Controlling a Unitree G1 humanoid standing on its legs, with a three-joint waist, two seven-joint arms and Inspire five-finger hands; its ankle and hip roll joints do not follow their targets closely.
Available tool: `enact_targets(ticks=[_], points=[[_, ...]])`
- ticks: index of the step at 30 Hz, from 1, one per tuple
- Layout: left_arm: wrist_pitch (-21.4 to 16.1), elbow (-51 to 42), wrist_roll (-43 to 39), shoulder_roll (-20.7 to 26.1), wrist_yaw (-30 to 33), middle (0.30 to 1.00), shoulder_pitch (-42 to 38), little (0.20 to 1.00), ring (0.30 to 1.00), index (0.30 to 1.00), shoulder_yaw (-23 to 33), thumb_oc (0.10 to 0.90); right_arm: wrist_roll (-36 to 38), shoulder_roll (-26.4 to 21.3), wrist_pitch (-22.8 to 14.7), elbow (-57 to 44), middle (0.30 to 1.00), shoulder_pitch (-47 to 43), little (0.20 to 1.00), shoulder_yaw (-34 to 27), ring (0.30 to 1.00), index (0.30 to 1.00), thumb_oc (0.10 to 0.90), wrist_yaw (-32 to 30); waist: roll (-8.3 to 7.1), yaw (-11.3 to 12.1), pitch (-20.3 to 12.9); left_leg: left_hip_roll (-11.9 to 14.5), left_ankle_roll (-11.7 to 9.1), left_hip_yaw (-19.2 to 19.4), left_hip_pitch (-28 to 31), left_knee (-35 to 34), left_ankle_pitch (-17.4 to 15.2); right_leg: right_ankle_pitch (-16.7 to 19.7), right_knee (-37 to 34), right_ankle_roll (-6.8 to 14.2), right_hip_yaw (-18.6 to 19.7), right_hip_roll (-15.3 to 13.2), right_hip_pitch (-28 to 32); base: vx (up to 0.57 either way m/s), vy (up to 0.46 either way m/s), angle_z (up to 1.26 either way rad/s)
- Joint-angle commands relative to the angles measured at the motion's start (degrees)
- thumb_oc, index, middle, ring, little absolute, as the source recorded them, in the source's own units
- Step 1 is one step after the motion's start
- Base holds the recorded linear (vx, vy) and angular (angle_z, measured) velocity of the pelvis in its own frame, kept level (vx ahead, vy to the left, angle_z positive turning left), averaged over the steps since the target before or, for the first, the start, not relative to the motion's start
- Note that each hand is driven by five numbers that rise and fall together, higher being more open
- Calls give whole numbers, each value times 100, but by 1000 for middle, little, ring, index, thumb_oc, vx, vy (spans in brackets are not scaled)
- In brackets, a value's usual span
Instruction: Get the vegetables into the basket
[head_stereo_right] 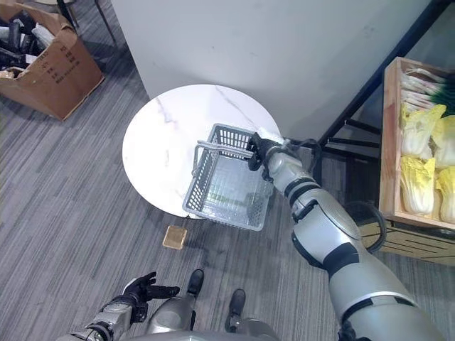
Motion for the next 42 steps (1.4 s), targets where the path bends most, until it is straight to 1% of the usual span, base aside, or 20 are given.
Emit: enact_targets(ticks=[1, 2, 4, 6, 7, 8, 9, 10, 11, 12, 15, 17, 26, 35, 42], points=[[310, 670, 435, 92, -24, 1000, 530, 1000, 1000, 1000, -260, 900, -264, -443, -210, -920, 300, -633, 300, 39, 300, 300, 400, -232, -291, -79, -312, -53, -166, 12, 398, 2, -392, -334, 3, 394, 356, -232, 453, 7, 11, -12], [311, 669, 436, 91, -23, 1000, 531, 1000, 1000, 1000, -262, 900, -266, -453, -198, -941, 300, -624, 300, 36, 300, 300, 400, -225, -289, -75, -309, -52, -166, 14, 404, 2, -394, -335, 3, 394, 358, -232, 458, 3, 12, -11], [368, 704, 478, 66, -24, 1000, 568, 1000, 1000, 1000, -137, 900, -288, -757, -158, -1656, 300, -413, 300, -103, 300, 300, 400, -143, -249, -216, -406, -46, -154, 110, 521, 2, -436, -330, 3, 392, 422, -239, 525, -5, 23, -11], [403, 733, 513, 52, -18, 1000, 591, 1000, 1000, 1000, -59, 900, -324, -977, -143, -2064, 300, -265, 300, -190, 300, 300, 400, -95, -218, -306, -477, -48, -148, 176, 603, 2, -464, -329, 3, 392, 455, -245, 575, -23, 30, -15], [437, 767, 572, 46, -21, 1000, 609, 1000, 1000, 1000, 42, 900, -343, -1223, -133, -2485, 300, -90, 300, -314, 300, 300, 400, -37, -173, -398, -542, -48, -144, 242, 611, 2, -409, -259, 3, 396, 487, -252, 556, -52, 32, -28], [441, 747, 589, 36, -17, 1000, 620, 1000, 1000, 1000, 71, 900, -379, -1318, -137, -2653, 300, 18, 300, -361, 300, 300, 400, -27, -149, -432, -570, -48, -142, 277, 643, 2, -418, -258, 3, 397, 523, -250, 570, -51, 26, -24], [442, 746, 589, 36, -17, 1000, 622, 1000, 1000, 1000, 67, 900, -381, -1324, -132, -2663, 300, 26, 300, -365, 300, 300, 400, -24, -148, -426, -570, -47, -142, 280, 646, 2, -419, -258, 3, 397, 527, -249, 573, -16, 15, -22], [473, 736, 645, 31, -38, 1000, 640, 1000, 1000, 1000, 114, 900, -406, -1512, -124, -2946, 300, 179, 300, -449, 300, 300, 400, 41, -110, -492, -608, -43, -137, 345, 703, 2, -436, -241, 3, 399, 570, -249, 585, -8, 10, -23], [473, 735, 645, 32, -38, 1000, 641, 1000, 1000, 1000, 110, 900, -408, -1519, -118, -2957, 300, 188, 300, -455, 300, 300, 400, 46, -109, -486, -608, -42, -137, 347, 706, 2, -437, -241, 3, 399, 573, -249, 587, -26, 14, -23], [483, 735, 742, 25, -43, 1000, 655, 1000, 1000, 1000, 131, 900, -405, -1673, -128, -3189, 300, 373, 300, -548, 300, 300, 400, 92, -66, -548, -641, -39, -127, 408, 756, 2, -447, -223, 7, 403, 639, -255, 604, -19, 4, -15], [497, 737, 818, 13, -43, 1000, 653, 1000, 1000, 1000, 125, 900, -450, -1787, -128, -3304, 300, 519, 300, -624, 300, 300, 400, 117, -38, -588, -674, -45, -121, 447, 801, 2, -455, -215, 10, 403, 670, -254, 624, -24, 7, -18], [513, 692, 856, -13, -65, 1000, 673, 1000, 1000, 1000, 122, 900, -476, -1936, -125, -3503, 300, 751, 300, -748, 300, 300, 400, 170, 14, -647, -717, -40, -120, 502, 839, 2, -460, -194, 14, 410, 692, -260, 626, -30, 11, -19], [537, 627, 987, -120, -152, 1000, 688, 1000, 1000, 1000, 18, 900, -554, -2168, -174, -3270, 300, 1451, 300, -838, 300, 300, 400, 402, 115, -767, -766, -53, -116, 618, 909, 2, -456, -148, 7, 420, 722, -270, 637, -25, 3, -4], [524, 581, 971, -162, -179, 1000, 713, 1000, 1000, 1000, -45, 900, -857, -2183, -189, -2562, 300, 1776, 300, -759, 300, 300, 400, 478, 111, -802, -758, -34, -112, 661, 961, 2, -477, -129, 3, 425, 801, -238, 636, -2, -4, -4], [525, 579, 929, -151, -180, 1000, 733, 1000, 1000, 1000, 26, 900, -877, -2122, -107, -1985, 300, 2467, 300, -1098, 300, 300, 400, 437, 134, -861, -735, -18, -104, 647, 1013, 2, -500, -136, 4, 422, 844, -229, 668, -1, -2, 0]])
